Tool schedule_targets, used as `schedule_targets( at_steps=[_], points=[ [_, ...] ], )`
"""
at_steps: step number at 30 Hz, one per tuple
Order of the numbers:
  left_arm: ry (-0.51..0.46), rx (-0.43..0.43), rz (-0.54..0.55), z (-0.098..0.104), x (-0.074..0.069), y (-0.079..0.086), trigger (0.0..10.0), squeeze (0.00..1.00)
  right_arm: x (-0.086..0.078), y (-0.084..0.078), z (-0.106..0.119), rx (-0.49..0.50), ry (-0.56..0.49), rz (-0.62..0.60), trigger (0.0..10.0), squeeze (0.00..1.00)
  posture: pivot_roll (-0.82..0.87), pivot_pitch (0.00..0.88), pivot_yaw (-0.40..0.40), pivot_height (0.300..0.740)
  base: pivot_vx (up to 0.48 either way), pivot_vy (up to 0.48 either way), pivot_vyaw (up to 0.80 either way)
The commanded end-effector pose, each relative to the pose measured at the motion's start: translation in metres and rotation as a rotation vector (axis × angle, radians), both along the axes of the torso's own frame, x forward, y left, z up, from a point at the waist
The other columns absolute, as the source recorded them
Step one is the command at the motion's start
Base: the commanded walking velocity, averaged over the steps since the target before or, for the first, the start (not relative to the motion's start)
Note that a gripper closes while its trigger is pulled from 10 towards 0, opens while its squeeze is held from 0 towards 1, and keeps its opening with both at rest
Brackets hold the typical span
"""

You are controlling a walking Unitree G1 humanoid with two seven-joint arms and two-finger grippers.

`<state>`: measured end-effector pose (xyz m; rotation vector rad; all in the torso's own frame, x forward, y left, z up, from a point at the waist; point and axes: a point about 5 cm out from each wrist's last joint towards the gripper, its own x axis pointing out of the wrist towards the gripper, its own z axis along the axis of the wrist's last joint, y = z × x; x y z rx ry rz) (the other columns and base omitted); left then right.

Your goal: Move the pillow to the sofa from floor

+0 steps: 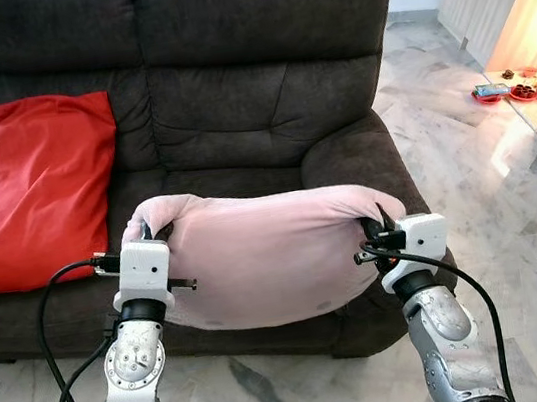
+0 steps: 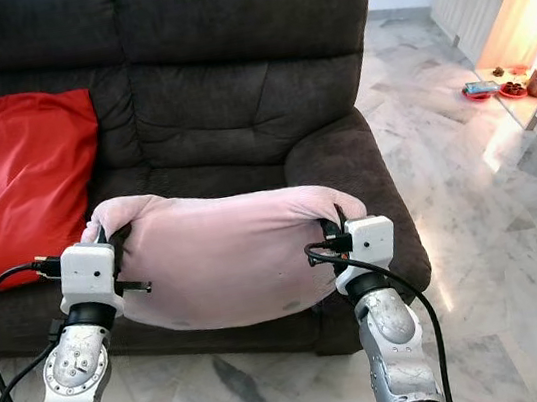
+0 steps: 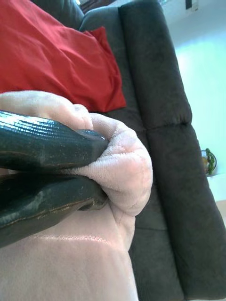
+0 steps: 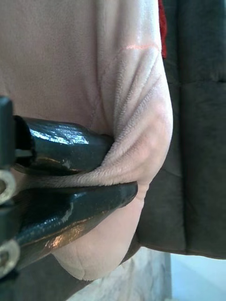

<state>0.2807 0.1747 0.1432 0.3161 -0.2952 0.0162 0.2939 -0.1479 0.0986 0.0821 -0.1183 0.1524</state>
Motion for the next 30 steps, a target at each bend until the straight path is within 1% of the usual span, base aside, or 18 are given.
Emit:
schedule_targets(
  at_steps=[1, 2, 7, 14, 18, 21, 23, 30],
  points=[
    [-0.055, -0.01, 0.1, 0.013, -0.002, 0.017, 10.0, 0.0, 0.0, -0.019, 0.019, 0.042, -0.076, -0.102, 10.0, 0.0, 0.09, 0.0, -0.092, 0.74, 0.0, 0.0, 0.0],
    [-0.056, -0.009, 0.102, 0.014, -0.001, 0.016, 10.0, 0.0, 0.0, -0.019, 0.02, 0.055, -0.074, -0.106, 10.0, 0.0, 0.09, 0.0, -0.092, 0.74, 0.0, 0.0, 0.0],
    [-0.069, -0.017, 0.101, 0.02, 0.003, 0.013, 10.0, 0.0, 0.001, -0.016, 0.031, 0.051, -0.088, -0.093, 10.0, 0.0, 0.09, 0.0, -0.092, 0.74, 0.0, 0.0, 0.0],
    [-0.065, -0.019, 0.101, 0.019, 0.004, 0.013, 10.0, 0.0, -0.002, -0.011, 0.029, 0.031, -0.069, -0.077, 10.0, 0.0, 0.09, 0.0, -0.091, 0.74, 0.0, 0.0, 0.0],
    [-0.063, -0.018, 0.099, 0.019, 0.004, 0.012, 10.0, 0.0, -0.003, -0.009, 0.028, 0.027, -0.063, -0.069, 10.0, 0.0, 0.09, 0.0, -0.09, 0.74, 0.245, 0.0, 0.2],
    [-0.066, -0.018, 0.097, 0.02, 0.005, 0.013, 10.0, 0.0, -0.004, -0.008, 0.029, 0.024, -0.06, -0.064, 10.0, 0.0, 0.08, 0.0, -0.089, 0.74, 0.284, 0.0, 0.68],
    [-0.069, -0.019, 0.093, 0.021, 0.006, 0.012, 10.0, 0.0, -0.004, -0.008, 0.029, 0.038, -0.059, -0.07, 10.0, 0.0, 0.08, 0.0, -0.087, 0.74, 0.296, 0.0, 0.0],
    [-0.072, -0.023, 0.084, 0.022, 0.007, 0.009, 10.0, 0.0, -0.004, -0.01, 0.031, 0.037, -0.062, -0.071, 10.0, 0.0, 0.08, 0.0, -0.085, 0.74, 0.315, 0.0, 0.0]
  ],
)
